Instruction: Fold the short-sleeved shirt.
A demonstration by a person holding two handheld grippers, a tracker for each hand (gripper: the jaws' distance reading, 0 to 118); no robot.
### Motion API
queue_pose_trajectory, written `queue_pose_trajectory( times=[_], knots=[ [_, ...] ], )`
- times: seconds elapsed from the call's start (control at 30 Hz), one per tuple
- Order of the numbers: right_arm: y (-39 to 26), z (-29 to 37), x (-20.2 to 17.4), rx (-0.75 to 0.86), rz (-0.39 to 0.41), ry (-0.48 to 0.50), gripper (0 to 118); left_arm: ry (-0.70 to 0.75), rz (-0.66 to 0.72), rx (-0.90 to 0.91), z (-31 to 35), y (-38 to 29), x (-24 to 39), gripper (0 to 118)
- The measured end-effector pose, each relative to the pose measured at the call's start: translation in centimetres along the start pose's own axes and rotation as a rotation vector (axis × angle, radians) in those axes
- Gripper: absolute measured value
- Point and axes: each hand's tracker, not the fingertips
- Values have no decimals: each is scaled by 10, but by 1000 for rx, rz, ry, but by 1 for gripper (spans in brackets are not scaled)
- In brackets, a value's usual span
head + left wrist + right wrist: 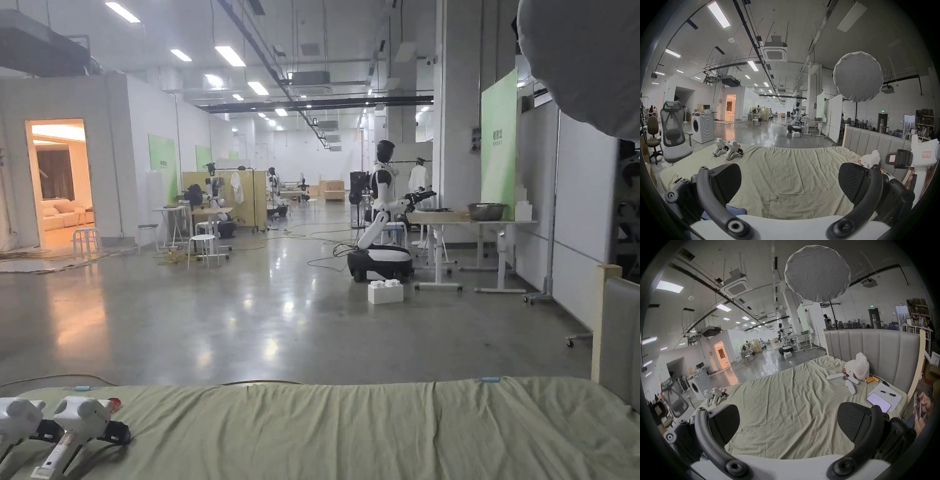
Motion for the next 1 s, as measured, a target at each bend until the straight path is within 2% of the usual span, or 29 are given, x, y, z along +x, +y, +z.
queue_pose_trajectory(
  times=[0.03,0.1,0.2,0.3,0.43,0.53,0.77,1.0],
  knots=[
    [0,-1,-2,-31,40,35,118,-1,7,-3,-1,0,0,118],
    [-2,-2,-4,-18,52,124,118,-3,18,-4,-2,1,1,118],
    [-6,-6,2,52,157,351,118,-8,24,2,-2,1,1,118],
    [-9,-2,-1,81,139,312,118,10,1,15,0,0,3,118],
    [-12,-1,-7,108,209,279,118,49,-21,27,1,1,3,118],
    [-11,-1,-6,108,217,269,118,53,-34,34,1,2,2,118],
    [-10,1,-3,99,190,289,118,15,48,42,-4,3,3,118],
    [-6,7,1,110,174,299,118,-15,19,36,-2,3,9,118]
  ],
)
